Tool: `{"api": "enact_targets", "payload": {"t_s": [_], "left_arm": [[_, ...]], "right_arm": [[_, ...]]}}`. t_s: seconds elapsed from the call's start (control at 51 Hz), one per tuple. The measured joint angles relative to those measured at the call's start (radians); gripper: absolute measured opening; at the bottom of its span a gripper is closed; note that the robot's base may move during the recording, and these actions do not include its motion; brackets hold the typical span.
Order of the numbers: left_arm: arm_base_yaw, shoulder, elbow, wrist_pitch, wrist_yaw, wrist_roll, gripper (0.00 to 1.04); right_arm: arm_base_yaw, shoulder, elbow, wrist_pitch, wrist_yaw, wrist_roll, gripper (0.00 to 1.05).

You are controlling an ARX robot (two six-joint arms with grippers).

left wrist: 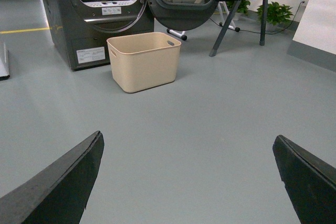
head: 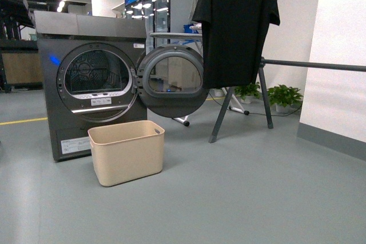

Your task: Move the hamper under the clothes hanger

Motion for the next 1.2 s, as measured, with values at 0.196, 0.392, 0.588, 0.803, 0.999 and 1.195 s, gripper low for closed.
{"api": "enact_targets", "payload": {"t_s": [0.196, 0.392, 0.588, 0.803, 0.999, 1.195], "left_arm": [[0.0, 0.0, 0.0, 0.0, 0.0, 0.0, 0.98], [0.0, 0.0, 0.0, 0.0, 0.0, 0.0, 0.98], [0.0, -0.001, 0.0, 0.0, 0.0, 0.0, 0.98], [0.0, 0.0, 0.0, 0.0, 0.0, 0.0, 0.98], [0.0, 0.0, 0.0, 0.0, 0.001, 0.0, 0.98], [0.0, 0.001, 0.0, 0.0, 0.001, 0.0, 0.98]], "right_arm": [[0.0, 0.0, 0.0, 0.0, 0.0, 0.0, 0.97], [0.0, 0.0, 0.0, 0.0, 0.0, 0.0, 0.97], [0.0, 0.0, 0.0, 0.0, -0.001, 0.0, 0.97], [0.0, 0.0, 0.0, 0.0, -0.002, 0.0, 0.97], [0.0, 0.0, 0.0, 0.0, -0.001, 0.0, 0.97], [0.0, 0.0, 0.0, 0.0, 0.0, 0.0, 0.97]]}}
